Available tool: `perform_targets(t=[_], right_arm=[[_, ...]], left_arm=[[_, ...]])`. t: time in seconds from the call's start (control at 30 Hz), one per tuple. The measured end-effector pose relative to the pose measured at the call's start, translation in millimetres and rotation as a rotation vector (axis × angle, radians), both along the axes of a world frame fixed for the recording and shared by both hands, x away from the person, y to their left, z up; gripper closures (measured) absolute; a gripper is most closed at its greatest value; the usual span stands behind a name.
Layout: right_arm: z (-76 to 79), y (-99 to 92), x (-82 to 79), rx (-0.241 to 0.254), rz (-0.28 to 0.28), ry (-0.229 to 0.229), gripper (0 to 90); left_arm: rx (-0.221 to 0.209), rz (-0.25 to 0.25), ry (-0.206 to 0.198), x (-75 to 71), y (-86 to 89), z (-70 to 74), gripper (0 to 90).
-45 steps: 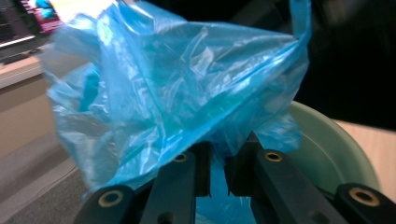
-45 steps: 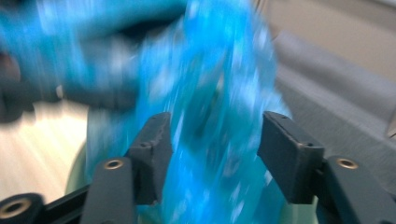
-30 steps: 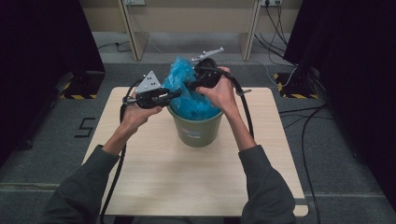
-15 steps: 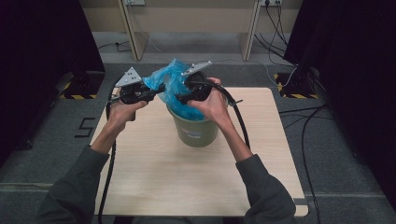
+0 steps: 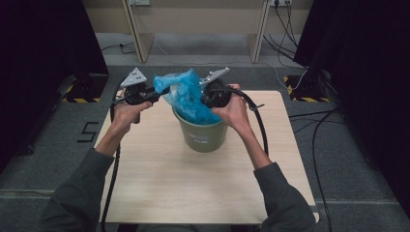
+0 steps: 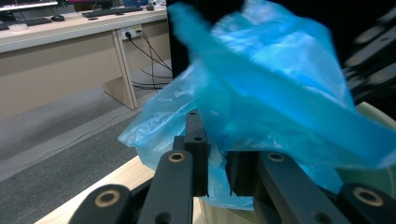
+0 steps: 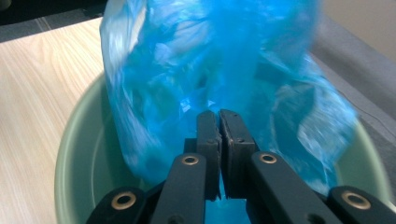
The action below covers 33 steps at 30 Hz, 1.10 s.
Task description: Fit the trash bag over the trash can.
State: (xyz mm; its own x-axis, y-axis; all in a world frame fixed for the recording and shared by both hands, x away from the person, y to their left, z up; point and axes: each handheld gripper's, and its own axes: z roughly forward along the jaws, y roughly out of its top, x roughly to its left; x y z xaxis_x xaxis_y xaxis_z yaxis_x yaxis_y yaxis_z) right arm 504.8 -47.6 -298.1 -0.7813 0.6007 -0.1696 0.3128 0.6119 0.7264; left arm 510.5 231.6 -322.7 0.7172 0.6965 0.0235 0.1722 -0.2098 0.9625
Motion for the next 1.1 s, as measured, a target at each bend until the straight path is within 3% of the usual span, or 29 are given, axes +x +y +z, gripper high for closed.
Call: perform_targets(t=[0.13,0.17,0.2,0.23,0.3,0.4,0.53,0.57,0.63,0.7,0.8,0.83,0.87,0.9,0.97,1.03,1.1], right_arm=[[2.1,-19.5,-6.1,0.003,-0.020,-0.015,86.5],[3.0,-29.1,-7.3,0.014,-0.045,-0.017,73.3],[4.4,-31.2,-8.8,0.041,-0.070,-0.013,65.7],[4.4,-31.2,-8.8,0.041,-0.070,-0.013,65.7],[11.7,-31.5,-15.6,0.113,-0.072,-0.026,55.7],[24.9,-19.1,-28.0,0.189,0.003,-0.037,50.1],[28.7,4.6,-33.2,0.177,0.031,-0.030,46.1],[26.2,17.9,-29.7,0.169,0.024,-0.025,40.8],[24.6,22.4,-27.3,0.169,0.007,-0.017,38.9],[15.3,37.0,-14.7,0.176,-0.030,0.015,36.3],[9.2,45.3,-7.3,0.187,-0.033,0.032,38.9],[4.4,49.0,-2.9,0.173,-0.013,0.027,56.3],[2.1,49.3,-1.2,0.167,0.003,0.027,62.9],[2.1,49.3,-1.2,0.167,0.003,0.027,62.9],[0.3,43.5,-2.0,0.143,0.030,0.009,80.9],[0.9,39.3,-3.8,0.144,0.039,0.001,84.0],[6.3,22.6,-18.7,0.141,0.061,-0.028,87.4]], left_arm=[[0.005,0.008,0.014,3.3,-0.1,-2.5,80.3],[0.001,0.006,0.019,4.1,-0.9,-3.4,80.2],[-0.010,-0.005,0.036,5.5,-4.3,-6.2,80.2],[-0.010,-0.005,0.036,5.5,-4.3,-6.2,80.2],[0.002,-0.020,0.044,5.3,-9.7,-8.0,80.1],[0.007,-0.034,0.042,4.9,-15.2,-8.1,79.9],[0.009,-0.045,0.042,2.7,-17.9,-7.4,79.9],[0.007,-0.045,0.040,2.4,-17.2,-6.9,80.0],[0.002,-0.041,0.042,2.2,-15.3,-6.5,80.0],[0.011,-0.041,0.042,2.1,-14.0,-6.1,80.1],[0.006,-0.039,0.039,2.7,-12.2,-5.2,80.1],[0.008,-0.038,0.040,2.9,-11.7,-5.3,80.2],[0.016,-0.029,0.037,3.5,-10.2,-5.6,80.2],[0.016,-0.029,0.037,3.5,-10.2,-5.6,80.2],[0.007,-0.016,0.050,5.9,-6.3,-7.8,80.4],[0.011,-0.012,0.056,6.8,-5.4,-8.5,80.5],[0.011,-0.003,0.060,8.7,-5.0,-10.0,80.5]])
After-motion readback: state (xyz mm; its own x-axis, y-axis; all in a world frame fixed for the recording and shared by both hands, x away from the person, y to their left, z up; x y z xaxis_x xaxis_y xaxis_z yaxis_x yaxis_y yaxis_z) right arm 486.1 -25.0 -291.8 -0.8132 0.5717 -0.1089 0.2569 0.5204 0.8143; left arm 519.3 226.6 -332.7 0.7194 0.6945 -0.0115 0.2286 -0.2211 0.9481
